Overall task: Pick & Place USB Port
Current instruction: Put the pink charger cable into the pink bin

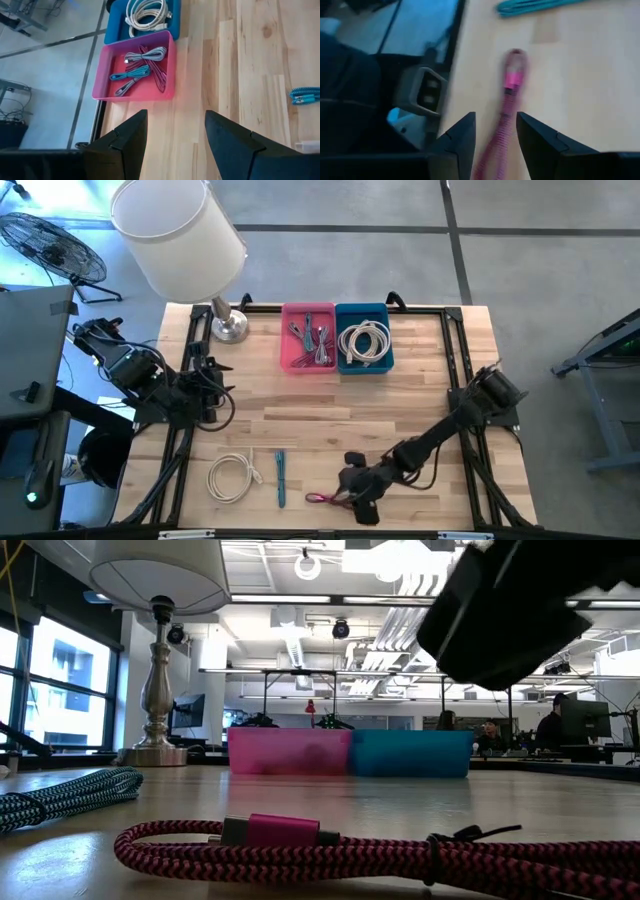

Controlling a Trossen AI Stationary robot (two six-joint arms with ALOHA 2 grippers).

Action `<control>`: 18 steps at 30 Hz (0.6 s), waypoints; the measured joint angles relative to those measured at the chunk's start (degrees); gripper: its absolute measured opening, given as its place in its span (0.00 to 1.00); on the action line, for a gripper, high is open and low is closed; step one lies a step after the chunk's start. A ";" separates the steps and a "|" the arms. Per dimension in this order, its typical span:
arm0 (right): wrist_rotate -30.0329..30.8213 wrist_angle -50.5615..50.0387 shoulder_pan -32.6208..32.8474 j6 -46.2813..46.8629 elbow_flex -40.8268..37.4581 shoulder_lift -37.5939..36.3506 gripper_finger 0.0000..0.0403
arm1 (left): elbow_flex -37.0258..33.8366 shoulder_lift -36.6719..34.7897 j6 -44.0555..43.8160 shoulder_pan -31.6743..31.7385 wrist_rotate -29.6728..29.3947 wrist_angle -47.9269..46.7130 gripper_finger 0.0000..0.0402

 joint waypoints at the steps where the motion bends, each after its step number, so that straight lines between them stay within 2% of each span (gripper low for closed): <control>1: -0.09 -0.18 0.29 -0.19 1.34 1.02 0.33 | 0.00 0.01 0.00 0.00 0.38 0.00 0.48; 11: 3.29 -23.50 1.50 2.54 14.09 5.79 0.33 | -3.84 0.01 -0.05 0.00 2.46 0.02 0.48; 18: 1.94 -27.83 1.73 6.88 15.70 6.04 0.33 | -5.47 0.04 -0.67 0.00 2.58 0.12 0.48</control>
